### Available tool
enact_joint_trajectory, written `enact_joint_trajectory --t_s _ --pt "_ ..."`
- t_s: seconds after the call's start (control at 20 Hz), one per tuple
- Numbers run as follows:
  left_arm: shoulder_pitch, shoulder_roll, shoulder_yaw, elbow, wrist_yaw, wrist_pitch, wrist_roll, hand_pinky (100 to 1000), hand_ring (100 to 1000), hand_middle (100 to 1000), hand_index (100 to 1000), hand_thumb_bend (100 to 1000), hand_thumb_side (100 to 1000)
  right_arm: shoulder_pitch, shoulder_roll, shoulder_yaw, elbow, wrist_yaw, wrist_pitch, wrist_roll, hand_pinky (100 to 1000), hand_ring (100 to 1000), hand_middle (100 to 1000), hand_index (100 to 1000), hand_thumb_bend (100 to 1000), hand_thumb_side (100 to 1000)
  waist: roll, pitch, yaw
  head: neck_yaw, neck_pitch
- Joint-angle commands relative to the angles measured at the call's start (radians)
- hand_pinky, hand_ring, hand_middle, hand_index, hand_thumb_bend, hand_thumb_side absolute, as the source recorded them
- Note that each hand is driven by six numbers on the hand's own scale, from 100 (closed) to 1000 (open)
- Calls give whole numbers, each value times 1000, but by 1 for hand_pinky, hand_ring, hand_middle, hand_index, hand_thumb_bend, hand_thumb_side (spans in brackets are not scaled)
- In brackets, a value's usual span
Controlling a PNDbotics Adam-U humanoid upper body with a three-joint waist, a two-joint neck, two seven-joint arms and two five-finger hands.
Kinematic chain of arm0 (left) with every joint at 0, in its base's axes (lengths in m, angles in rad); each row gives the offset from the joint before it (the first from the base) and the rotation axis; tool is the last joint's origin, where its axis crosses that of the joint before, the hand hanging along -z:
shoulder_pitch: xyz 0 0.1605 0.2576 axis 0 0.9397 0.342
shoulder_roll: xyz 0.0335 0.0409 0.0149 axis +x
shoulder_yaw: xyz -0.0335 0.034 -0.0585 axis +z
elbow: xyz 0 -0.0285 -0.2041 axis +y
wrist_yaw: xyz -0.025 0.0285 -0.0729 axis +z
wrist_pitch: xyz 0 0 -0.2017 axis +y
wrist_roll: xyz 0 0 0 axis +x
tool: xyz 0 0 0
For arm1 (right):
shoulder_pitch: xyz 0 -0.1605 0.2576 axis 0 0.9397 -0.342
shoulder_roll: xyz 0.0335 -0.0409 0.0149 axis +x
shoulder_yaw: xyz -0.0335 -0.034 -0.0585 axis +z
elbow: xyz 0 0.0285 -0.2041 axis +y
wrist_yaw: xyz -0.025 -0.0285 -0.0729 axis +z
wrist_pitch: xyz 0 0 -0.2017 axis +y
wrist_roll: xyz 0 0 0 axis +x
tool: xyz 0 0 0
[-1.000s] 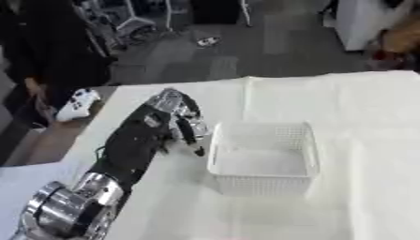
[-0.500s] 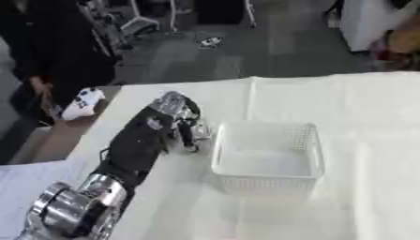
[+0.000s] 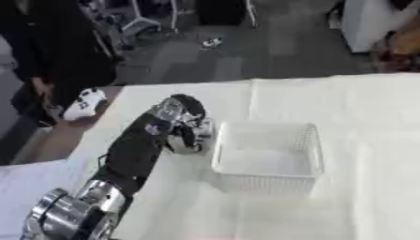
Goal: Pick up objects on the table and place them in the box.
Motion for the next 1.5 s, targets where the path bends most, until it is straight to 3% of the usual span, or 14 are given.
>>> enact_joint_trajectory --t_s 0.05,0.85,1.5 --pt "-31 34 0 0 12 -2 42 100 100 100 150 100 318 -4 -15 -3 -13 4 3 1 448 539 584 868 112 1000 -1 -33 9 21 10" --pt "-73 56 -18 -7 62 -36 -78 100 100 100 148 100 289 19 -33 -5 -13 9 7 -6 452 541 585 867 104 1000 17 -66 39 -14 18" --pt "-72 109 -61 -91 189 -138 -63 100 100 100 149 100 284 41 -53 -5 -13 15 13 -7 452 540 585 865 102 1000 32 -92 61 -32 33"
